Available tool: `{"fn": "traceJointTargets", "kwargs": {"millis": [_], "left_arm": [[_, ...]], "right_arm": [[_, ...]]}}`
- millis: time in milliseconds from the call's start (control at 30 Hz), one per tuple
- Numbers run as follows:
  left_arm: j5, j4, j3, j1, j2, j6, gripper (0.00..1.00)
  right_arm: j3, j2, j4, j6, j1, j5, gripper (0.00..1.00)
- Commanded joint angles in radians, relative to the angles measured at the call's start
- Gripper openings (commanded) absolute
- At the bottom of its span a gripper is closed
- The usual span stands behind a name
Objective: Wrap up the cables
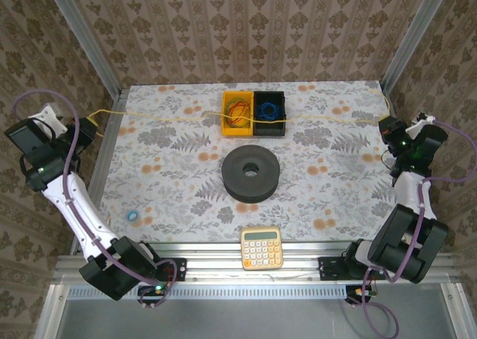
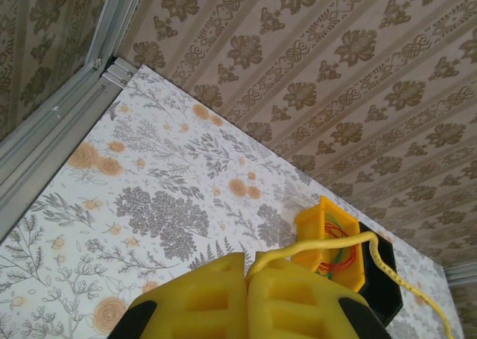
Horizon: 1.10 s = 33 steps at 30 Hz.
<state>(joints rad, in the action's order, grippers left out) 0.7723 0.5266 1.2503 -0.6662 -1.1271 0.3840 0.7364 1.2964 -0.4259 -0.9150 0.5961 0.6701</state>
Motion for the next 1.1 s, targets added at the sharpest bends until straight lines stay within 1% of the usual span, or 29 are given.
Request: {"fn": "traceJointTargets", "kwargs": {"millis": [0, 133, 233, 333, 533, 567, 767, 1067], "left_arm": [[-0.079, -0.114, 0.016, -0.054, -0.021, 0.07, 0.0], [-0.106, -0.099, 0.049, -0.071, -0.031, 0.063, 0.0], [-0.118, -0.095, 0.068, -0.091, -0.033, 0.069, 0.0], [-0.122, -0.097, 0.086, -0.107, -0.03, 0.08, 0.0], [-0.122, -0.101, 0.114, -0.13, -0.021, 0.099, 0.0], [-0.146, -0.103, 0.115, -0.135, -0.016, 0.105, 0.0], [-0.159, -0.127, 0.113, -0.187, 0.012, 0.149, 0.0], [-0.165, -0.122, 0.134, -0.208, 0.035, 0.153, 0.0]], "right_arm": [[-0.046, 0.074, -0.313, -0.185, 0.072, -0.104, 0.0], [-0.081, 0.186, -0.548, -0.321, 0.074, -0.114, 0.0], [-0.108, 0.261, -0.73, -0.412, 0.077, -0.146, 0.0], [-0.117, 0.323, -0.864, -0.473, 0.077, -0.175, 0.0], [-0.116, 0.325, -0.886, -0.473, 0.077, -0.224, 0.0], [-0.118, 0.319, -0.889, -0.473, 0.077, -0.232, 0.0], [-0.135, 0.286, -0.893, -0.479, 0.078, -0.279, 0.0], [-0.158, 0.249, -0.895, -0.496, 0.098, -0.282, 0.0]]}}
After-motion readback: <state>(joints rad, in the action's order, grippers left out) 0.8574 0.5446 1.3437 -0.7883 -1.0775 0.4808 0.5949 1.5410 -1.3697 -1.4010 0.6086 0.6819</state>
